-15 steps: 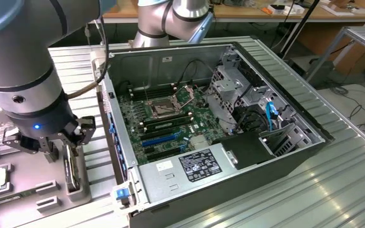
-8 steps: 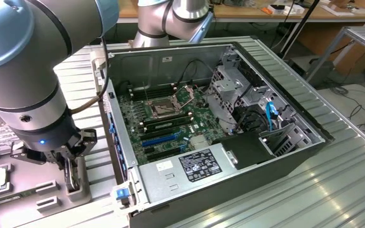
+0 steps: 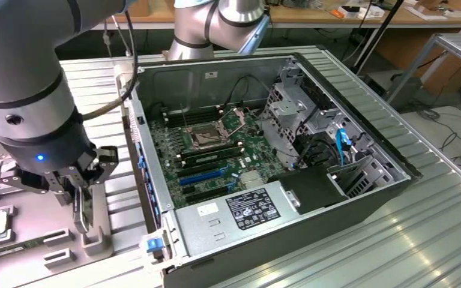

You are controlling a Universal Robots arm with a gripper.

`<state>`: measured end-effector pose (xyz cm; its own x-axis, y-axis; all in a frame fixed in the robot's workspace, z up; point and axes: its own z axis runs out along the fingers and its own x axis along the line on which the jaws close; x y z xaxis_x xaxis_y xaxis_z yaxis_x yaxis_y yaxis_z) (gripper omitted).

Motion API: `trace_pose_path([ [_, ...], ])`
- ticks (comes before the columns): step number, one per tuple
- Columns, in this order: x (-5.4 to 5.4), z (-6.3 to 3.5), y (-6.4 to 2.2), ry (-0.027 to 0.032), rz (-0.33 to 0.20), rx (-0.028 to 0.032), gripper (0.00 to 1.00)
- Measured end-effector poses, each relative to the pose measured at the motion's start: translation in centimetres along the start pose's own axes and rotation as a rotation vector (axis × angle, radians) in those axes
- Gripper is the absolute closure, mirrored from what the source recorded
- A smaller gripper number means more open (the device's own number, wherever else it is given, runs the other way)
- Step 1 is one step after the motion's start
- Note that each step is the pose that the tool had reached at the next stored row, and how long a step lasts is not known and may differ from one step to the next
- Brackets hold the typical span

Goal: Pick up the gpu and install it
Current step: 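Pick up the gpu and move the gpu toward the slot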

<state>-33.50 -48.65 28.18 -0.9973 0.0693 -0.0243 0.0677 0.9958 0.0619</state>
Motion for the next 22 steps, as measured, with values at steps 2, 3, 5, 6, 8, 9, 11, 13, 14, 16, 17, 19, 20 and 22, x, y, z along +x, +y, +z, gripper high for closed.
trace_pose_path([
  [2,-0.1,-2.51,0.16,0.0004,0.000,0.0000,0.73],
  [3,-0.1,-3.72,0.23,0.0004,0.000,0.0000,0.73],
  [5,-0.1,-5.82,0.36,0.0003,0.000,0.0011,0.73],
  [6,-0.1,-5.82,0.36,0.0002,0.000,0.0008,0.73],
  [8,-0.2,-6.09,0.49,0.0297,0.000,0.0151,0.73],
  [9,-0.2,-6.98,0.54,0.0372,0.000,0.0155,0.73],
  [11,-0.3,-8.78,0.66,0.0431,0.003,0.0132,0.73],
  [13,-0.4,-11.64,0.84,0.0491,0.009,0.0077,0.73],
  [14,-0.4,-13.18,0.93,0.0507,0.012,0.0071,0.73],
  [16,-0.5,-16.45,1.13,0.0549,0.015,0.0035,0.73],
  [17,-0.5,-16.75,1.15,0.0552,0.016,0.0032,0.73],
  [19,-0.5,-16.76,1.15,0.0553,0.016,0.0032,0.73],
  [20,-0.5,-16.76,1.15,0.0555,0.016,0.0033,0.73],
  [22,-2.2,-16.69,1.56,0.0553,0.016,0.0032,0.73],
])
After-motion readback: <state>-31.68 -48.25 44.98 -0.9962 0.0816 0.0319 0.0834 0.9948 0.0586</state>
